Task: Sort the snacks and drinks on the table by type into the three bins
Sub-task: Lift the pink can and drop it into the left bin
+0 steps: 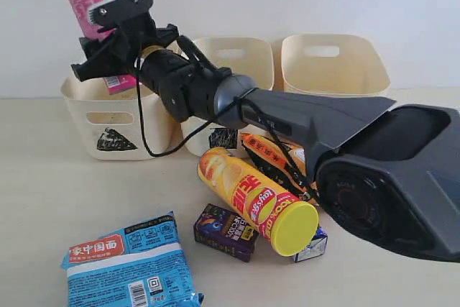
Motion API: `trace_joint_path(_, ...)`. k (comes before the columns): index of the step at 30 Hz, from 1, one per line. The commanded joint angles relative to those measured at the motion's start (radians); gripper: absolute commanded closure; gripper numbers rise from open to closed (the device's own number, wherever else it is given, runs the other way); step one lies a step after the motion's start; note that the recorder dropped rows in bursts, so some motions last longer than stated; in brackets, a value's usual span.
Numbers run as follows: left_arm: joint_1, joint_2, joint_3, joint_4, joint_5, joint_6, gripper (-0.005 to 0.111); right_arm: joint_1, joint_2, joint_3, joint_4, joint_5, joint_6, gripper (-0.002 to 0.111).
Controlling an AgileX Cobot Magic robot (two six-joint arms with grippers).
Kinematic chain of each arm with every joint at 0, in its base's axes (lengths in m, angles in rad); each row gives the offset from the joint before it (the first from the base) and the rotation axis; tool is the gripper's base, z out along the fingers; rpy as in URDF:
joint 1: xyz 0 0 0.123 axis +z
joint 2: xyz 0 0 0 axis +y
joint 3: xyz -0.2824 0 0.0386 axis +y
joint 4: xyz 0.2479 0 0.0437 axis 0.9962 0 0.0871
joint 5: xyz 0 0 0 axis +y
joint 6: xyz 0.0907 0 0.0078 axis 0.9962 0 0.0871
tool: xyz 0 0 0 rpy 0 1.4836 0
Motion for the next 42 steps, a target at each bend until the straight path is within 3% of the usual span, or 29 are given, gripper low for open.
trace_joint_path(1, 0.001, -0.004, 0.004, -0.011, 0.001, 0.003, 0.103, -0.014, 0.024, -0.013, -0.006, -0.027, -0.009, 0.102)
trace_joint_path(3, 0.001, -0.004, 0.004, -0.011, 0.001, 0.003, 0.103, -0.014, 0.029, -0.013, -0.006, -0.032, -0.016, 0.088)
trace_joint_path(4, 0.001, -0.004, 0.004, -0.011, 0.001, 0.003, 0.103, -0.014, 0.031, -0.013, -0.006, -0.032, -0.016, 0.071)
trace_joint_path(9, 0.001, -0.004, 0.004, -0.011, 0.001, 0.003, 0.103, -0.014, 0.031, -0.013, -0.006, -0.032, -0.016, 0.025)
trace_joint_path(11, 0.001, -0.004, 0.004, -0.011, 0.001, 0.003, 0.103, -0.014, 0.031, -0.013, -0.006, -0.032, -0.016, 0.020)
trace_joint_path(21, 0.001, -0.004, 0.004, -0.011, 0.001, 0.003, 0.103, -0.014, -0.006, -0.013, -0.006, 0.057, -0.016, 0.019)
trace_joint_path(24, 0.001, -0.004, 0.004, -0.011, 0.001, 0.003, 0.103, -0.012, -0.052, -0.013, -0.006, 0.166, -0.016, 0.025)
trace_joint_path(27, 0.001, -0.004, 0.004, -0.011, 0.001, 0.003, 0.103, -0.012, -0.106, -0.013, -0.006, 0.321, -0.016, 0.044)
trace_joint_path(32, 0.001, -0.004, 0.004, -0.011, 0.001, 0.003, 0.103, -0.012, -0.188, -0.013, -0.006, 0.561, -0.016, 0.093)
trace_joint_path(34, 0.001, -0.004, 0.004, -0.011, 0.001, 0.003, 0.103, -0.012, -0.215, -0.013, -0.006, 0.632, -0.014, 0.108)
trace_joint_path(42, 0.001, -0.004, 0.004, -0.011, 0.001, 0.003, 0.103, -0.012, -0.271, -0.013, -0.010, 0.904, -0.071, 0.108)
